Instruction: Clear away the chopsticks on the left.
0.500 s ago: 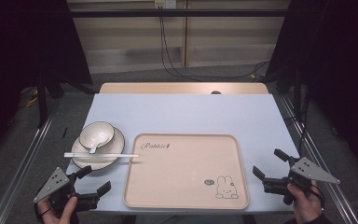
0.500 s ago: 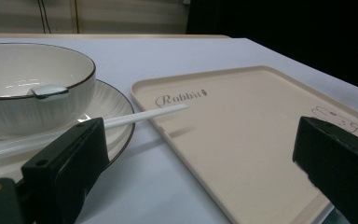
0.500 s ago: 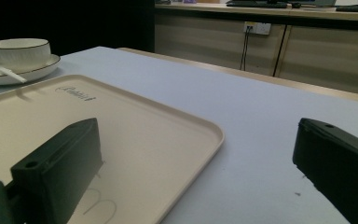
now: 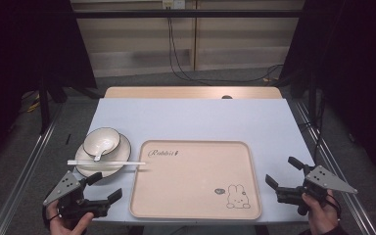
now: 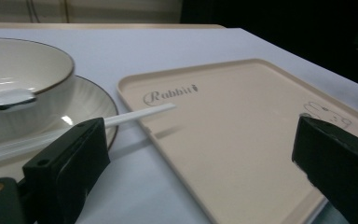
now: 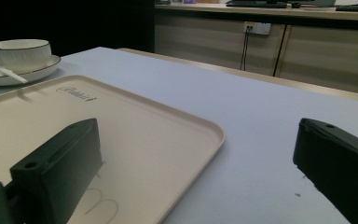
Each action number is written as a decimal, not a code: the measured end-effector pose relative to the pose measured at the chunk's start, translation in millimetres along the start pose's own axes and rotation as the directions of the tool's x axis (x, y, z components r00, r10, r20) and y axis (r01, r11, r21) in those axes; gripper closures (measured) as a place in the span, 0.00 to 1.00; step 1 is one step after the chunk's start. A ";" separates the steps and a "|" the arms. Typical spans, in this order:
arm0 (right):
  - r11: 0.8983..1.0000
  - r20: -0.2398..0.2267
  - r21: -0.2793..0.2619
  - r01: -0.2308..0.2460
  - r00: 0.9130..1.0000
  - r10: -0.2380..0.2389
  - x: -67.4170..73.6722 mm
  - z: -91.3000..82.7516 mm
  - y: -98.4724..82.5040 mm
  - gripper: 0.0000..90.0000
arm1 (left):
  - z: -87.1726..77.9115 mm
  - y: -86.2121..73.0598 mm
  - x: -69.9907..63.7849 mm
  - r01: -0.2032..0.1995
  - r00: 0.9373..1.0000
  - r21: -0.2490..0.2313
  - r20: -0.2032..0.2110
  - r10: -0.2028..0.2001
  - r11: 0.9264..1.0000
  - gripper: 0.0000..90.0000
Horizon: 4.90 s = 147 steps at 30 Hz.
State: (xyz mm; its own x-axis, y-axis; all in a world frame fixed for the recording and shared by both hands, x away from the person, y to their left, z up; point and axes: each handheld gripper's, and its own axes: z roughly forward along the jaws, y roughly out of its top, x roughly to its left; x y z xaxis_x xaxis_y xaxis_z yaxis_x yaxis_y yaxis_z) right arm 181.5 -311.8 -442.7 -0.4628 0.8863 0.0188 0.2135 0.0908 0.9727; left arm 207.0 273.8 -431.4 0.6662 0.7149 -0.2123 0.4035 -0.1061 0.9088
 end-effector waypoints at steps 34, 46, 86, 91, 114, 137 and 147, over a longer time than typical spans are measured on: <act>1.000 -0.051 0.012 0.022 0.998 -0.021 6.3 4.5 0.6 0.00 | -18.1 23.6 61.7 -0.108 0.994 0.164 0.019 0.106 0.980 0.08; 1.000 -0.048 0.006 0.016 0.999 -0.015 6.2 4.0 0.7 0.00 | -17.8 26.7 91.4 -0.258 0.966 0.281 0.064 0.250 0.924 0.35; 1.000 -0.053 0.012 0.017 0.998 -0.016 6.9 3.7 0.1 0.00 | 14.0 26.8 137.7 -0.445 0.892 0.372 0.106 0.439 0.815 0.72; 1.000 -0.055 0.011 0.020 0.998 -0.019 7.1 3.6 0.3 0.00 | 14.5 25.9 136.4 -0.455 0.888 0.372 0.119 0.445 0.809 0.71; 1.000 -0.054 0.015 0.018 0.998 -0.017 6.7 3.6 0.1 0.00 | 36.5 26.0 120.0 -0.513 0.858 0.447 0.237 0.456 0.733 0.80; 1.000 -0.056 0.016 0.008 0.998 -0.007 6.8 3.3 0.3 0.00 | 31.9 31.3 117.9 -0.385 0.922 0.455 0.224 0.315 0.803 0.94; 1.000 -0.059 0.013 0.005 0.998 -0.004 6.0 3.3 0.2 0.00 | 26.0 39.3 109.2 -0.345 0.936 0.424 0.225 0.271 0.838 0.94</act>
State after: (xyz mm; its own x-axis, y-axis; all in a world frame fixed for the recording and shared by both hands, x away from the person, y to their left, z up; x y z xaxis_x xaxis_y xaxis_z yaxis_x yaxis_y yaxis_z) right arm 181.6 -304.9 -443.2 -0.5134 0.8577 0.0286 0.2222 0.1007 0.9698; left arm 311.9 329.7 -428.2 0.8741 0.4846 -0.0334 0.3743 -0.6281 0.6822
